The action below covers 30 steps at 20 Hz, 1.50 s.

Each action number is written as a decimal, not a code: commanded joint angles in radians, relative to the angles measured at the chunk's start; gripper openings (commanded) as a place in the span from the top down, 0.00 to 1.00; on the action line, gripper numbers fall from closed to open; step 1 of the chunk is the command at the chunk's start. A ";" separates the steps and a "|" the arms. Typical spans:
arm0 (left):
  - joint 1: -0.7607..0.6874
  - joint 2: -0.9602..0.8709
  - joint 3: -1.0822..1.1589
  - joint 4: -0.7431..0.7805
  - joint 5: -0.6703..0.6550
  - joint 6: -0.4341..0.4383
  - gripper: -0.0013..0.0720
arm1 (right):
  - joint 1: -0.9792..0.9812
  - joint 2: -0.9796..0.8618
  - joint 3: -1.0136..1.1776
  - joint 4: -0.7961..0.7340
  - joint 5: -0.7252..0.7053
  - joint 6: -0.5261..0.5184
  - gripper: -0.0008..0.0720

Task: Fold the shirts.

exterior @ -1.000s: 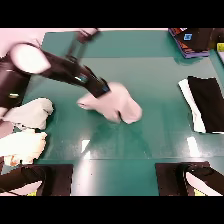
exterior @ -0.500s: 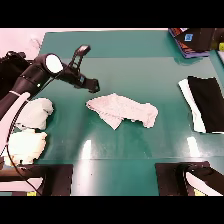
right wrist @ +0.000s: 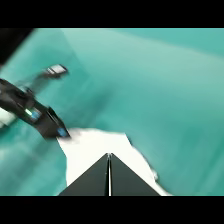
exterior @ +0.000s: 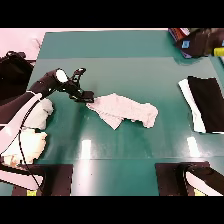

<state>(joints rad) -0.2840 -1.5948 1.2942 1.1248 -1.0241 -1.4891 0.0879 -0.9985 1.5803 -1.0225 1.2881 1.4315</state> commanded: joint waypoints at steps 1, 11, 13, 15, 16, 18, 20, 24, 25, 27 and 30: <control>0.005 -0.012 -0.005 -0.034 0.013 0.006 0.95 | -0.114 -0.001 -0.147 0.001 0.076 0.000 0.97; 0.004 -0.008 0.052 -0.036 -0.008 0.024 0.95 | -0.329 -0.199 -0.830 0.097 -0.099 -0.095 0.29; 0.004 -0.008 0.052 -0.037 -0.009 0.023 0.95 | -0.272 -0.278 -0.829 0.190 -0.171 -0.137 0.29; 0.004 -0.008 0.052 -0.037 -0.009 0.023 0.95 | -0.211 -0.350 -0.796 0.210 -0.206 -0.143 0.29; 0.004 -0.008 0.052 -0.040 -0.009 0.023 0.95 | -0.185 -0.380 -0.771 0.210 -0.218 -0.147 0.29; 0.004 -0.006 0.052 -0.064 -0.014 0.009 0.95 | -0.142 -0.413 -0.713 0.209 -0.225 -0.192 0.75; 0.005 0.029 0.053 -0.065 -0.009 -0.002 0.95 | -0.120 -0.402 -0.643 0.209 -0.191 -0.204 0.97; 0.023 0.252 0.186 0.047 -0.016 0.009 0.95 | -0.169 -0.218 -0.418 0.208 -0.045 -0.204 0.97; 0.023 0.322 0.247 0.083 -0.017 0.020 0.95 | -0.189 -0.155 -0.356 0.208 -0.018 -0.202 0.97; 0.022 0.442 0.359 0.087 -0.015 0.032 0.95 | -0.217 -0.042 -0.229 0.209 0.026 -0.192 0.97; 0.013 0.555 0.466 0.071 -0.034 0.058 0.95 | -0.237 0.070 -0.108 0.203 0.069 -0.144 0.97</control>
<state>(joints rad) -0.2672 -1.1595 1.6547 1.1862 -1.0447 -1.4555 -0.1276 -1.0367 1.3510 -0.8150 1.2976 1.2533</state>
